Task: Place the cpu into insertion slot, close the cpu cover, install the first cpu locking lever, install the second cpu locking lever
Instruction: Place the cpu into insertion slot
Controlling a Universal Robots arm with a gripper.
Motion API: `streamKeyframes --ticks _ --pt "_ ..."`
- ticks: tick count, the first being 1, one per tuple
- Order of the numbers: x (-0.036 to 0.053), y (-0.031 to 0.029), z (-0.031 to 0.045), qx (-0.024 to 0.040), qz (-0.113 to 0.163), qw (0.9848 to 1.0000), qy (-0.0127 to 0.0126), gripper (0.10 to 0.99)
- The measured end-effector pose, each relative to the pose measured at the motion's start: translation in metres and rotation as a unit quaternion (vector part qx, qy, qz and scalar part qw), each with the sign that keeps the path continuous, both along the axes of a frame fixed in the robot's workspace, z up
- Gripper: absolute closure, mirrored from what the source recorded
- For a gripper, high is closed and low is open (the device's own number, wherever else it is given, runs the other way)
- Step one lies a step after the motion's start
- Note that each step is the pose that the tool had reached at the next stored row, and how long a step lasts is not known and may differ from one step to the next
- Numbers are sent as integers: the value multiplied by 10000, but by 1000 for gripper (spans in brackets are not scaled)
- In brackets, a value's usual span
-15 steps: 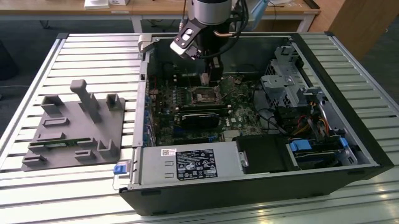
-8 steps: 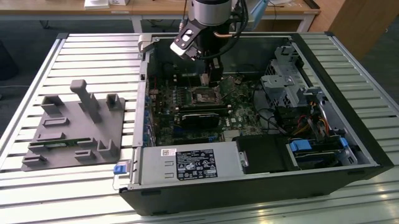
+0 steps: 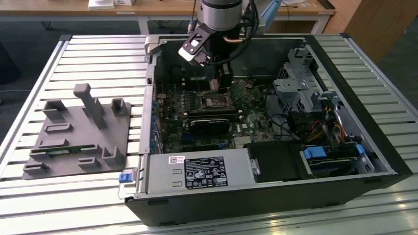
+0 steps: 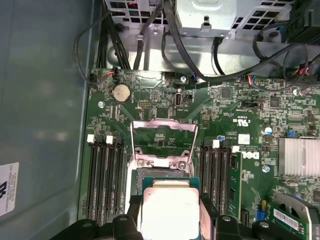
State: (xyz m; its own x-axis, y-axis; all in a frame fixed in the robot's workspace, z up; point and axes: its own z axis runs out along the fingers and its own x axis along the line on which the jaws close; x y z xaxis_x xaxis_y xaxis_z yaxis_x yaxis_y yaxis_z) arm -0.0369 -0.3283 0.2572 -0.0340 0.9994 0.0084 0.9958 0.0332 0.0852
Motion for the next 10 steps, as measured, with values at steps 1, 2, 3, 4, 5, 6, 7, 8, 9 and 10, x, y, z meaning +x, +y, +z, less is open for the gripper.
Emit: streamKeyframes --ticks 1,2,3,4,5,6,7,8,9,10 --pt "0 5 -18 0 1 10000 0 545" --pt "0 12 -37 0 1 10000 0 545" --pt "1 19 -55 0 1 10000 0 545" --pt "1 27 -74 0 1 10000 0 545" --pt "0 34 -92 0 1 10000 0 545" --pt "0 40 -110 0 1 10000 0 545" --pt "0 45 -128 -1 1 10000 0 545" --pt "0 49 -146 -3 1 10000 0 545" --pt "-2 52 -164 -4 1 10000 0 545" --pt "-7 54 -183 -4 -1 10000 0 545"
